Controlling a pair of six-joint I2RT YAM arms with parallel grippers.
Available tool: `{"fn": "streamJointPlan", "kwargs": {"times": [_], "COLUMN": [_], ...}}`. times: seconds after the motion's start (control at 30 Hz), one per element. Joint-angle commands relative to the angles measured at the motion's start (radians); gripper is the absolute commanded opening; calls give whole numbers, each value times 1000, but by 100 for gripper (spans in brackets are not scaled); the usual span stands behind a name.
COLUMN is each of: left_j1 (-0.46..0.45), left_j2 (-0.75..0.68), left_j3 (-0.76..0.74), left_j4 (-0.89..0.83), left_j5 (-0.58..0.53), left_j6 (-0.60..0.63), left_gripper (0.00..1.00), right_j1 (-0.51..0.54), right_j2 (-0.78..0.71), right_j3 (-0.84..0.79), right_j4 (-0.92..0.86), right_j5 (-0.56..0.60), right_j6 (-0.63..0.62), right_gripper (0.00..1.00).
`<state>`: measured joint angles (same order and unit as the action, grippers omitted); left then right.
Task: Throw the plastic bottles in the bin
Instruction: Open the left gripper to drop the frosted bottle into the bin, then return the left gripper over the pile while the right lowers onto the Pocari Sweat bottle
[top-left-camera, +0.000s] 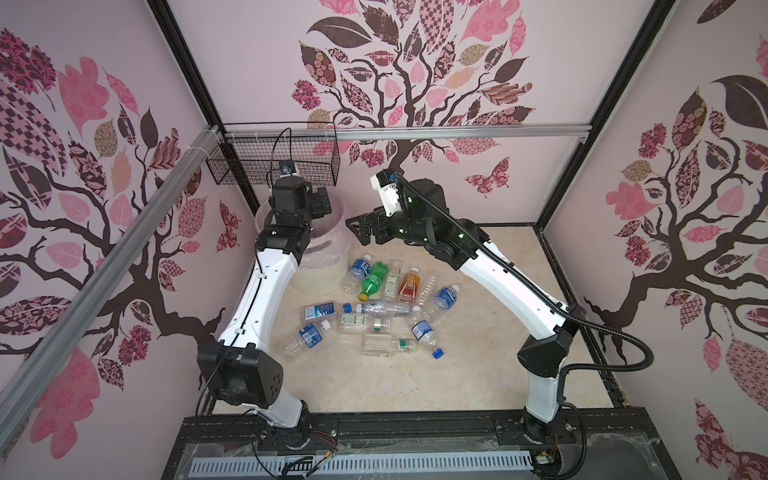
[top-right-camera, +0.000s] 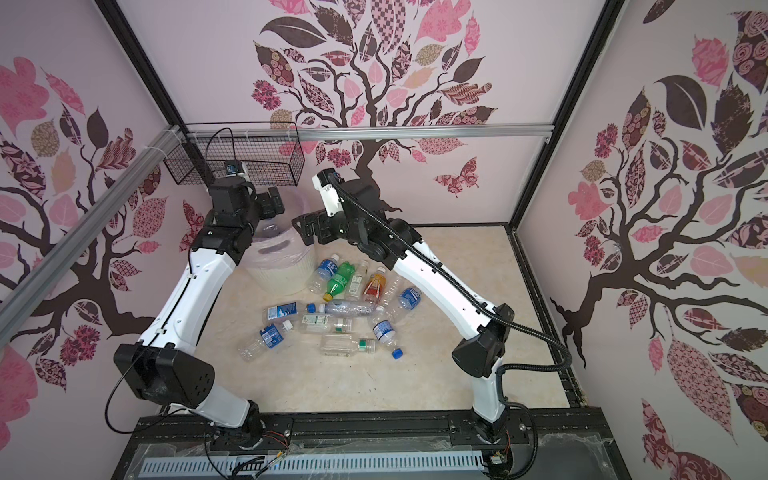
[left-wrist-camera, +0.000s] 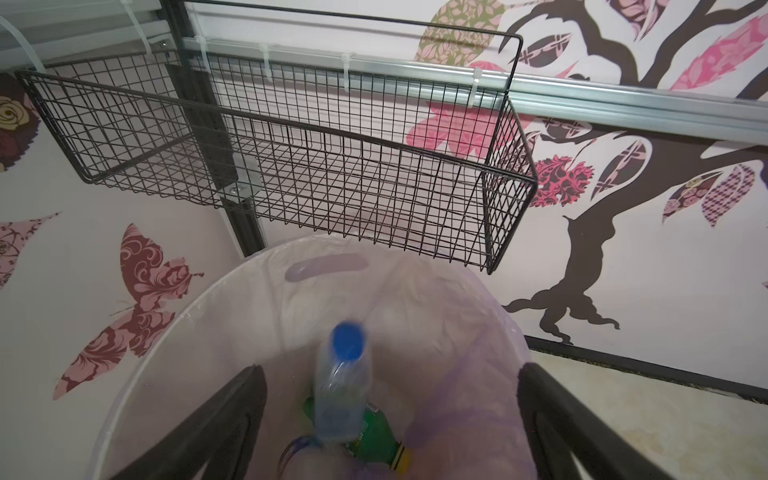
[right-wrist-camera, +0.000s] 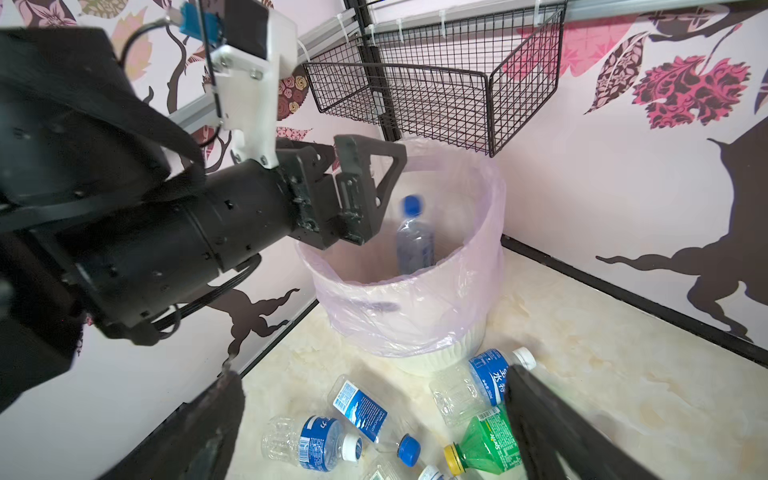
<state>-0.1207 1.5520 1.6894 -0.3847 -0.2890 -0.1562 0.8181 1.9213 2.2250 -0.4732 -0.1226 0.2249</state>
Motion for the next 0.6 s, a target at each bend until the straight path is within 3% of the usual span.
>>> {"fn": "streamJointPlan", "kwargs": {"times": [0.0,0.27,0.57], "left_j1": [-3,-6,-102], "left_j2": [-73,-111,-134], "left_j3": [-16,-45,-51], "left_j4": [-4,-54,-86], "left_j5": [29,98,129], "left_j6": [-33,-93,-91], "left_gripper": [97,97,97], "right_j1": [1,-22,-163], "right_j2": [-12,-77,-261], "right_j3": [-31,-146,-469], "right_j4": [7,7,100], "right_j5": [15,31,-7], "right_j6": [8,20,81], "right_gripper": [100,99,100]}}
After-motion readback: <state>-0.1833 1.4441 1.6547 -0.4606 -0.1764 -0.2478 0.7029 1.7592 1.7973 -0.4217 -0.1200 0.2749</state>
